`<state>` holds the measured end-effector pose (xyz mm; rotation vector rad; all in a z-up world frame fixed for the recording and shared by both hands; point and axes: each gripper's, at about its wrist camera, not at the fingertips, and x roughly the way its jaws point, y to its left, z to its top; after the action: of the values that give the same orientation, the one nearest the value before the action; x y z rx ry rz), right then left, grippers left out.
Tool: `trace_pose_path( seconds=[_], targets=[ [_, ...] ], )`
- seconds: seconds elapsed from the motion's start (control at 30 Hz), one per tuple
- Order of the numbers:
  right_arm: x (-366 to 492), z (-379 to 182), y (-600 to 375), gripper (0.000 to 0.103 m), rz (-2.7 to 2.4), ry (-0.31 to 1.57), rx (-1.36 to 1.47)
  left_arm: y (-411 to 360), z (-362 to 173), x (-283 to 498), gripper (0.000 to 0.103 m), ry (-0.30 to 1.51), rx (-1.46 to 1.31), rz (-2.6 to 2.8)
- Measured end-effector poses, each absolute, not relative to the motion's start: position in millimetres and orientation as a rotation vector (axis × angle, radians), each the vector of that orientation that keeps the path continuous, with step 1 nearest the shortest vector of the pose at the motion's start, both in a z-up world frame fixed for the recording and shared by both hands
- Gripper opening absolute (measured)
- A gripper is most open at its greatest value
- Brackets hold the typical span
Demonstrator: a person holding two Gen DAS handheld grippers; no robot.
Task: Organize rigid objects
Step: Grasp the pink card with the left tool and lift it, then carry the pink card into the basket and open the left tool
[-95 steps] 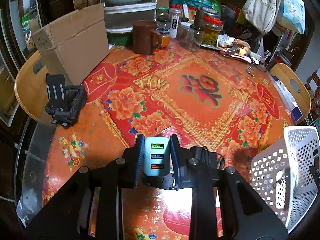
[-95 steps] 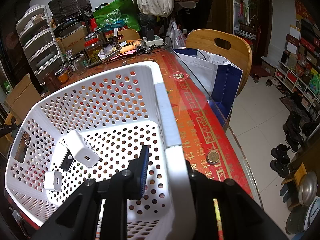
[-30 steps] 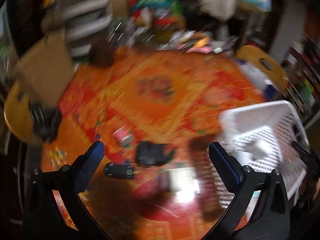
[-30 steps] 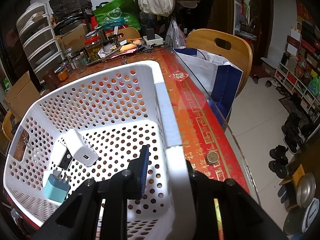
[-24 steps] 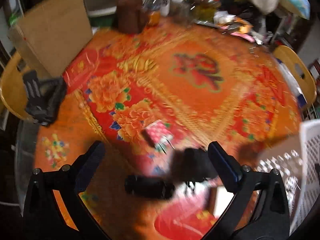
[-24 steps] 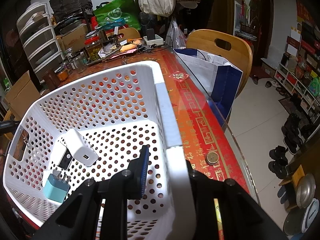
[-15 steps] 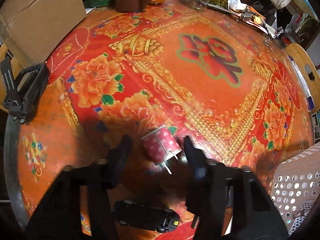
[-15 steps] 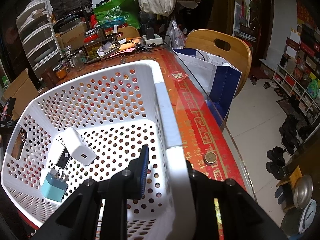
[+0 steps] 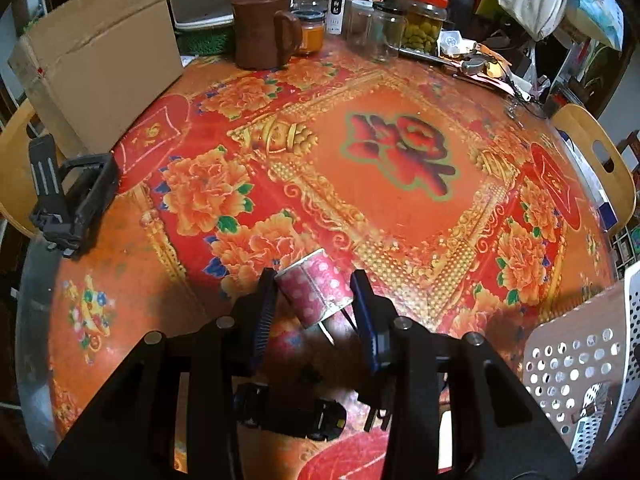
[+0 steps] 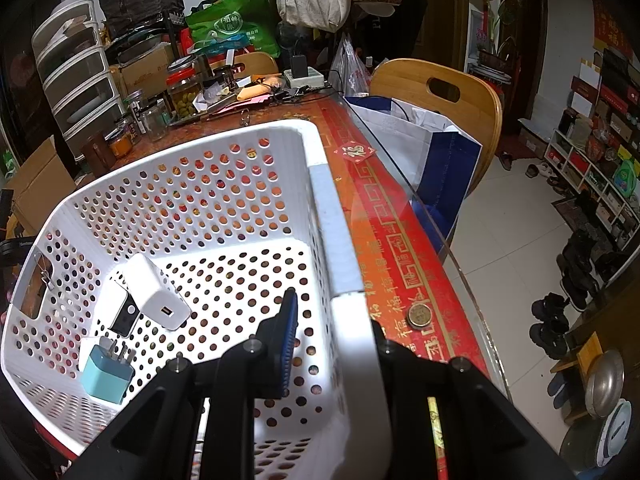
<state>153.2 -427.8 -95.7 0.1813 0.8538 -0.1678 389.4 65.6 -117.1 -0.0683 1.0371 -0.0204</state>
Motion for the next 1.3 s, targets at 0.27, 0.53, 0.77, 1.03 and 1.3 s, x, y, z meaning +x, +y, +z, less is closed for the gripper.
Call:
trace_pose_path(
  seconds=[0.27, 0.53, 0.77, 1.03, 1.3],
  targets=[
    [154.9, -94.9, -426.8, 0.021, -0.163, 0.853, 0.176, 50.7, -64.6, 357.1, 0.035, 0.943, -0.026, -0.058],
    [155.5, -95.6, -425.8, 0.021, -0.159, 0.85, 0.177, 20.9, -18.7, 326.8, 0.035, 0.875, 0.038, -0.097],
    [155.6, -96.3, -425.2, 0.021, -0.148, 0.848, 0.177, -5.5, 6.1, 307.6, 0.035, 0.837, 0.068, -0.128],
    [156.2, -96.1, -425.7, 0.021, -0.141, 0.847, 0.178, -69.0, 20.6, 284.3, 0.035, 0.842, 0.151, -0.251],
    [156.3, -95.4, -425.4, 0.021, -0.14, 0.846, 0.18, -165.3, -0.2, 259.8, 0.035, 0.942, 0.34, -0.421]
  ],
)
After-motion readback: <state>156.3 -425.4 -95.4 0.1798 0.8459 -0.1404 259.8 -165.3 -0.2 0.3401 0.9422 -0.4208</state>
